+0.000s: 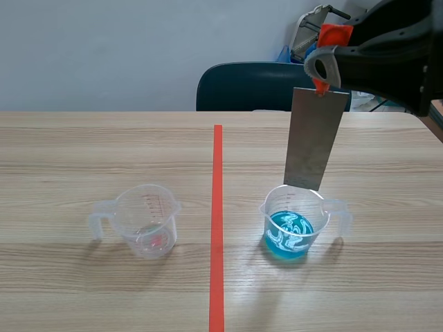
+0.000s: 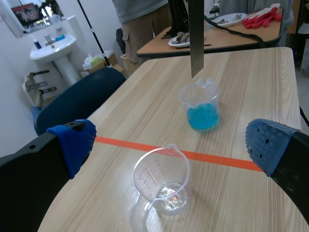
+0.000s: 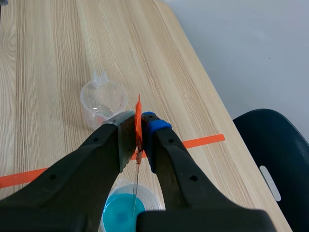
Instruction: Do the redox reaction experiment
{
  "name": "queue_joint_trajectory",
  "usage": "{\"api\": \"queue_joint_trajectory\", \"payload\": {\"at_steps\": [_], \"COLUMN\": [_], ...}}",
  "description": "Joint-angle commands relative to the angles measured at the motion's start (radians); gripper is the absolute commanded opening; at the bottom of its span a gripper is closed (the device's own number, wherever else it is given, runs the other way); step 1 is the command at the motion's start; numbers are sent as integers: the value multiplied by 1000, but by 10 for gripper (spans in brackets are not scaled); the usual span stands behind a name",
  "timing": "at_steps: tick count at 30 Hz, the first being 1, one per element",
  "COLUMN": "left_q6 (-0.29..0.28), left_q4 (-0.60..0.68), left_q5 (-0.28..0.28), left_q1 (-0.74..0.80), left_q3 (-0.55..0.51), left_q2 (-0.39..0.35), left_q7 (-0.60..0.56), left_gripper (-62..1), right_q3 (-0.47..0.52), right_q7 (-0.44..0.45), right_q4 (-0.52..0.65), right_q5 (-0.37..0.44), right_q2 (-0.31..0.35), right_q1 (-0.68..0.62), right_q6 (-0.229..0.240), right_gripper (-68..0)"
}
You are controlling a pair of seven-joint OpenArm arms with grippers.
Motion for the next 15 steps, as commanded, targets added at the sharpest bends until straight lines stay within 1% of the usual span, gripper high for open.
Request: {"api": "queue_joint_trajectory", "payload": {"at_steps": [1, 15], "left_q6": [1, 2], "left_q4": [13, 13], "left_q5": [-14, -6], "left_q1": [-6, -6], "left_q3": [-15, -17], "left_q2": [4, 13], "left_q7": [-25, -2], "left_gripper": [14, 14], "right_q3": [14, 14], "right_q7": [18, 15], "right_q4": [4, 4], "right_q5": [8, 8], "right_q2": [6, 5], "right_q1": [20, 20], "right_q6": [0, 0], "right_gripper": [-667, -667]}}
